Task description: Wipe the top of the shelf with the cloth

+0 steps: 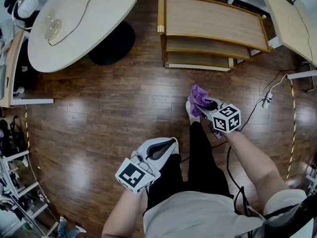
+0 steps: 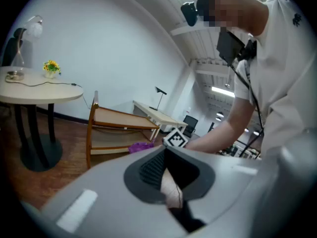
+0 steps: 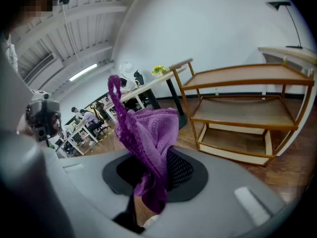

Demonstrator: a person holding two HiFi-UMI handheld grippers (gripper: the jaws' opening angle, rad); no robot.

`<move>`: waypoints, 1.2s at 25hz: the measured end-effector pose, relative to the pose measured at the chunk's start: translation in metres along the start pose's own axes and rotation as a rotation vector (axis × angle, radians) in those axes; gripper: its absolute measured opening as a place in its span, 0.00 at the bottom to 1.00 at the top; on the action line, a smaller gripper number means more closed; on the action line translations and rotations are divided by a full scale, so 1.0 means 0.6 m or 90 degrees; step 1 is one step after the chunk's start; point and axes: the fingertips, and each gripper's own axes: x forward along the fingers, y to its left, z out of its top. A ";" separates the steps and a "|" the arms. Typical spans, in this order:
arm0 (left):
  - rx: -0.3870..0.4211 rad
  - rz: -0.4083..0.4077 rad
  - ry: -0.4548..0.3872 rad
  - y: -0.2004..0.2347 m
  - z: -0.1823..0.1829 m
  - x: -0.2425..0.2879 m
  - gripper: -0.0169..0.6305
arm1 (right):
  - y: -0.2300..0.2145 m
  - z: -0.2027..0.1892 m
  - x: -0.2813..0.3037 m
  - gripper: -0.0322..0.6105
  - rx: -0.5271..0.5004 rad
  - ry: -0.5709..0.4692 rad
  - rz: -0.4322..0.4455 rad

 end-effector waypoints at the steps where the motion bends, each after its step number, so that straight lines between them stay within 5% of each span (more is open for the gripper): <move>1: 0.003 0.003 -0.003 0.028 -0.008 0.021 0.05 | -0.034 0.006 0.045 0.21 -0.008 0.007 0.003; 12: -0.024 -0.013 0.031 0.244 -0.101 0.296 0.05 | -0.319 -0.042 0.438 0.21 0.013 0.071 0.013; 16: -0.017 -0.018 0.011 0.284 -0.099 0.367 0.05 | -0.374 -0.063 0.519 0.21 0.018 0.076 0.020; 20: 0.015 -0.035 0.055 0.319 -0.133 0.405 0.05 | -0.445 -0.079 0.602 0.21 0.064 0.079 0.001; 24: -0.012 -0.049 0.080 0.360 -0.168 0.438 0.05 | -0.512 -0.080 0.672 0.21 0.070 0.091 -0.002; 30: -0.025 -0.070 0.097 0.370 -0.198 0.483 0.05 | -0.620 -0.112 0.661 0.21 0.082 0.109 -0.056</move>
